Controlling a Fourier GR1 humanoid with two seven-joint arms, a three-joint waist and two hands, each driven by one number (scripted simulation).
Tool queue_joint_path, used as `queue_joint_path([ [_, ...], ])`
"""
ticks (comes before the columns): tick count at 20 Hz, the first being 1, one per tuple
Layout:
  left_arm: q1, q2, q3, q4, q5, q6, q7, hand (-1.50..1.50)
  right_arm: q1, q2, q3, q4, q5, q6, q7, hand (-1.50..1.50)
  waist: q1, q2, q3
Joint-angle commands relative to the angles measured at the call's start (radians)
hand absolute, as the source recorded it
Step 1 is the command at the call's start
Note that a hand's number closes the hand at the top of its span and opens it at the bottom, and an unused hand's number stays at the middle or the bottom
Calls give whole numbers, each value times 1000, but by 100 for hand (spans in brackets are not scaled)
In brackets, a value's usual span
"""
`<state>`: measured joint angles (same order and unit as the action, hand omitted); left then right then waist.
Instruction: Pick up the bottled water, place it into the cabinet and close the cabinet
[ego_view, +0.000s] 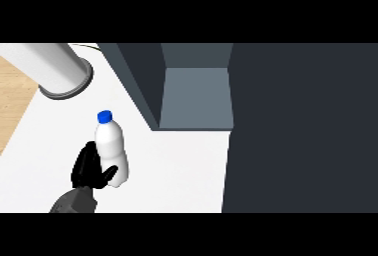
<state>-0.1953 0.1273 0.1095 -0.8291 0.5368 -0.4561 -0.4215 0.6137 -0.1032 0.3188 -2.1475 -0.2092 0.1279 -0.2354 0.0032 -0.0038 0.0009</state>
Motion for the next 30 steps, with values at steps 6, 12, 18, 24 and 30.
queue_joint_path([
  [6,104,-84,-116,-429,-28,189,169,150,80,-17,51,-30,12,6,-42,-150,-5,-1,0],
  [12,-14,-126,-244,-497,-55,425,207,150,28,-17,52,-46,-19,-7,23,-150,-12,1,-1],
  [18,-190,-127,-261,-428,-83,561,243,150,-61,22,55,15,6,-53,28,-150,-14,4,-1],
  [24,-310,-127,-388,-429,-122,767,270,150,3,-25,48,6,-10,-15,-12,-150,-23,3,-1],
  [30,-499,-127,-383,-250,-190,855,254,150,-67,0,52,38,-11,-30,11,-150,-36,10,-1],
])
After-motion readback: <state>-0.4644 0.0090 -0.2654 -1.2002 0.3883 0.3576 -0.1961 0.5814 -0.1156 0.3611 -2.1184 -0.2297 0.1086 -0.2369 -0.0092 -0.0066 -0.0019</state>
